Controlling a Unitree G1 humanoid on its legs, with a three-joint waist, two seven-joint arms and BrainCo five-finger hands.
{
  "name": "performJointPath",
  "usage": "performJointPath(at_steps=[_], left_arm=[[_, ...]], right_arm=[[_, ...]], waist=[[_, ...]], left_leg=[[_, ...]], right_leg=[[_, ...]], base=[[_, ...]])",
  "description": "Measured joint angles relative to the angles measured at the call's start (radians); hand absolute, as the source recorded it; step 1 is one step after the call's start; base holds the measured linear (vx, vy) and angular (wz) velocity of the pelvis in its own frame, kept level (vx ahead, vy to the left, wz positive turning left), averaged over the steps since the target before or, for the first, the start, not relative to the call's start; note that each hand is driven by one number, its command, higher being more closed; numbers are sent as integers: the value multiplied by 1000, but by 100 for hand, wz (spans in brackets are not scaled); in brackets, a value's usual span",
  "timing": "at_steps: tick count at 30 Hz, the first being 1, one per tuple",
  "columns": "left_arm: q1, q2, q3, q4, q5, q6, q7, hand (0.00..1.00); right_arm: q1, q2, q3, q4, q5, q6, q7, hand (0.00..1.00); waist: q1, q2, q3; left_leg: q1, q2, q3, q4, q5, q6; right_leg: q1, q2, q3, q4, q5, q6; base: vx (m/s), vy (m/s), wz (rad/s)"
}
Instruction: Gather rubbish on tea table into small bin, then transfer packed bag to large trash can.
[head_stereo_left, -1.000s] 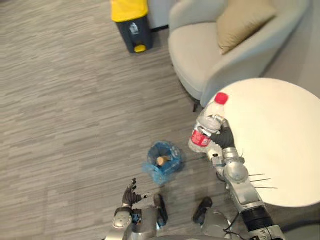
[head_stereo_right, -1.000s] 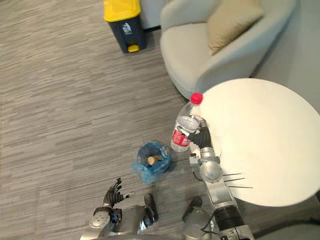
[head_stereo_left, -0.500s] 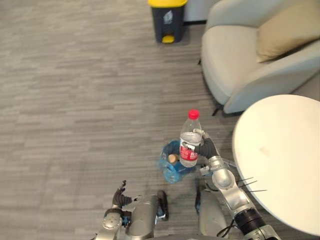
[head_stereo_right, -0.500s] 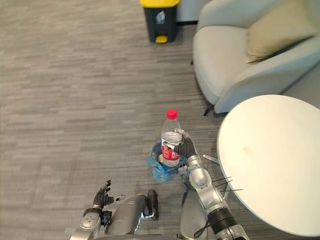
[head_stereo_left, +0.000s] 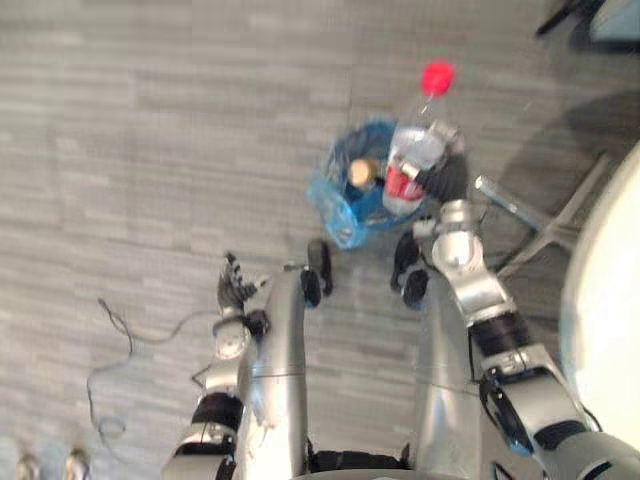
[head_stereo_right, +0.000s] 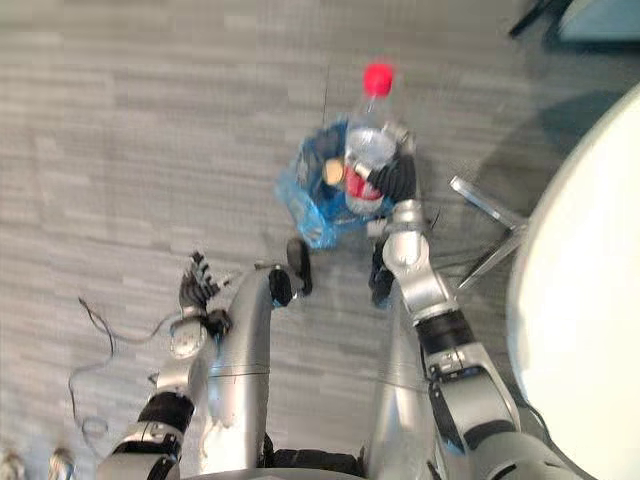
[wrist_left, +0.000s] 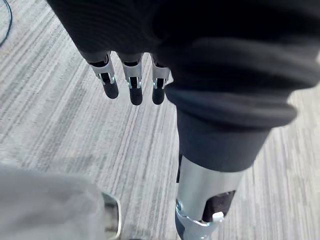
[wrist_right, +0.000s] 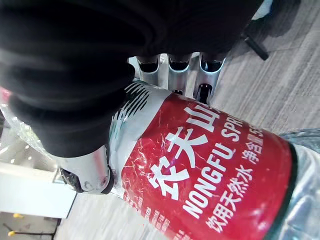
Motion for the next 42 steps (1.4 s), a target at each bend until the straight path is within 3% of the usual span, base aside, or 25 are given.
performJointPath(at_steps=[1,8,18,24,30,31,36,42], left_arm=[[0,11,2,-9,-2,0,0,0],[1,37,7,-20,-8,-4,2,0],[6,48,18,-19,4,9,8,0],[16,50,42,-14,51,15,21,0],[7,50,42,-7,58,9,18,0],[0,50,42,4,57,9,18,0],[-14,50,41,19,34,8,-5,0],[-36,51,38,51,24,8,-21,0]], right_arm=[[-8,-3,0,0,1,2,-4,0],[-53,-43,1,15,3,12,-19,0],[59,19,68,-88,-78,-3,-15,0],[146,46,193,-35,-189,-15,88,0],[75,112,287,204,-271,-3,182,0],[52,122,294,250,-283,3,193,100],[-47,123,305,374,-307,38,219,100],[-70,112,305,417,-288,47,229,100]], waist=[[0,0,0],[19,0,0],[15,-11,1],[-7,-21,1],[-5,-32,4],[-4,-34,4],[-5,-35,4],[-3,-35,4]], left_leg=[[-18,2,-2,12,-1,0],[-126,13,-10,71,-3,-3],[-115,38,-8,82,-6,2],[-68,40,-2,27,-2,-3],[-64,36,10,-10,3,-5],[-68,34,10,-12,3,-5],[-96,20,4,-14,8,-1],[-98,15,-8,-14,7,-12]], right_leg=[[-13,-3,-4,12,-5,1],[-112,-8,-8,61,-14,10],[-90,13,-12,43,1,17],[-38,24,-15,-28,28,26],[-38,22,-12,-57,33,29],[-44,21,-11,-56,33,29],[-74,7,-13,-36,26,26],[-74,6,-17,-27,11,31]], base=[[-83,-17,16],[-90,20,2],[-44,34,-8],[-35,29,-7],[-26,28,4],[-20,31,5],[-19,26,11],[-38,25,6]])
